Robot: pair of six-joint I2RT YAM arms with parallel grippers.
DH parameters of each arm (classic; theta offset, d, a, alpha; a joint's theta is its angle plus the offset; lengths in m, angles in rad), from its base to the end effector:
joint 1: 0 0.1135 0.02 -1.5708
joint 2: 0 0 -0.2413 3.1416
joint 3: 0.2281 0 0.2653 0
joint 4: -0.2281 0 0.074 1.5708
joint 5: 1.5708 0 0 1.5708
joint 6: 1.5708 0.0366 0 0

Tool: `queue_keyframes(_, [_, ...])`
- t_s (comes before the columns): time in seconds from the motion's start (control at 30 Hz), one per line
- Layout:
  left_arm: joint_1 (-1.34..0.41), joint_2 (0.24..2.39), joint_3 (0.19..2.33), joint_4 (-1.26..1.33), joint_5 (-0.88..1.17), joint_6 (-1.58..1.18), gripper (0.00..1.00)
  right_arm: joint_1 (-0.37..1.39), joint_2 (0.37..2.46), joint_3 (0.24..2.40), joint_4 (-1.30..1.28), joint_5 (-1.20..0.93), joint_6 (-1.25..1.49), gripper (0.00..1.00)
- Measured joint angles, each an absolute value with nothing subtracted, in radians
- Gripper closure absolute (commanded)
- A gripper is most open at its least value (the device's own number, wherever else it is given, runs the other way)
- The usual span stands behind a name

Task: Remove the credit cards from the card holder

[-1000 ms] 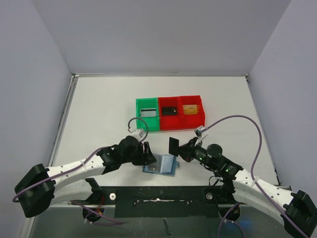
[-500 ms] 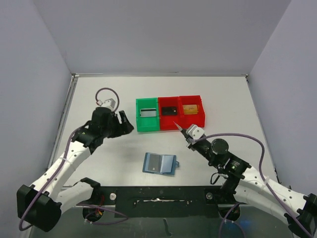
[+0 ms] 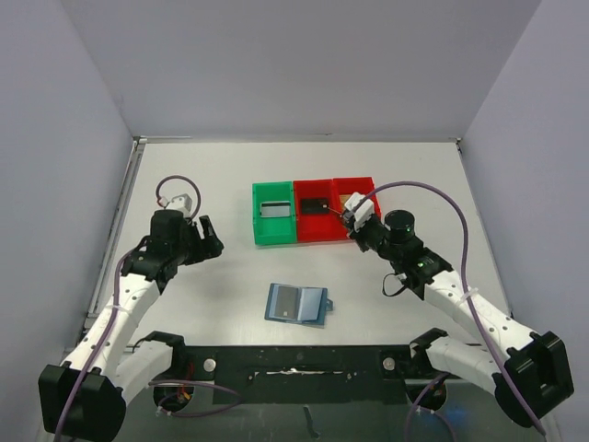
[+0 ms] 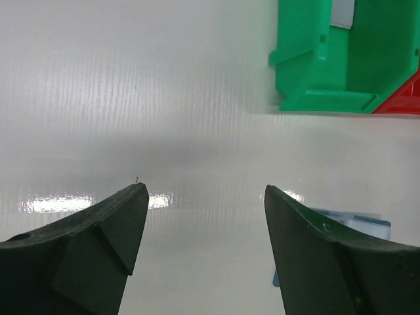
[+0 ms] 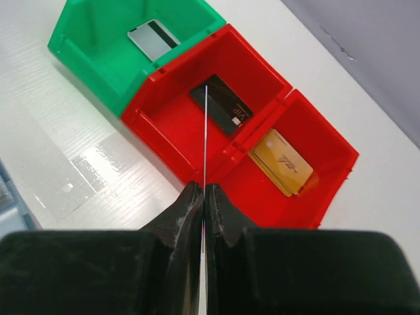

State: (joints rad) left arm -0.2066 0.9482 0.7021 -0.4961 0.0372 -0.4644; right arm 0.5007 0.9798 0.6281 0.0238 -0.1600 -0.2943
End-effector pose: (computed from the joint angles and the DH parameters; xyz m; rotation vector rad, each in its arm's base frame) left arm 0.2209 -0.0477 0.2300 -0.2822 2.3263 -0.3804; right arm 0.2192 0.1266 0.2457 -0.8369 1.7113 0.2920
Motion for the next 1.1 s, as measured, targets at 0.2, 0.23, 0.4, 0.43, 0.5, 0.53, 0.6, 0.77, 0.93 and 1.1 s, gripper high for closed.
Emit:
queue_keyframes(0.2, [-0.201,0.925,0.690,-0.474,0.051,-0.455,0.29,0.501,1.077,0.690,0.004,-0.194,-0.302,1.00])
queue_keyframes(0.23, [-0.200,0.916,0.684,-0.460,0.064,-0.455,0.28,0.501,1.089,0.707,-0.001,-0.192,-0.312,1.00])
queue_keyframes(0.4, [-0.199,0.892,0.667,-0.435,0.099,-0.450,0.28,0.505,1.151,0.813,-0.038,-0.170,-0.412,1.00])
queue_keyframes(0.43, [-0.196,0.892,0.667,-0.432,0.099,-0.448,0.28,0.503,1.163,0.832,-0.048,-0.169,-0.439,1.00])
queue_keyframes(0.5, [-0.192,0.891,0.667,-0.429,0.098,-0.444,0.28,0.494,1.192,0.868,-0.079,-0.178,-0.491,1.00])
queue_keyframes(0.53, [-0.189,0.889,0.667,-0.429,0.098,-0.442,0.28,0.487,1.206,0.884,-0.094,-0.184,-0.509,1.00])
queue_keyframes(0.6, [-0.188,0.881,0.667,-0.430,0.092,-0.439,0.28,0.461,1.253,0.937,-0.140,-0.213,-0.554,1.00])
queue_keyframes(0.77, [-0.187,0.838,0.662,-0.429,0.076,-0.439,0.27,0.426,1.404,1.092,-0.236,-0.270,-0.635,1.00])
queue_keyframes(0.93, [-0.187,0.831,0.662,-0.427,0.071,-0.435,0.27,0.456,1.552,1.228,-0.319,-0.292,-0.668,1.00])
queue_keyframes(1.1, [-0.186,0.828,0.662,-0.426,0.060,-0.435,0.27,0.492,1.655,1.274,-0.335,-0.241,-0.670,1.00])
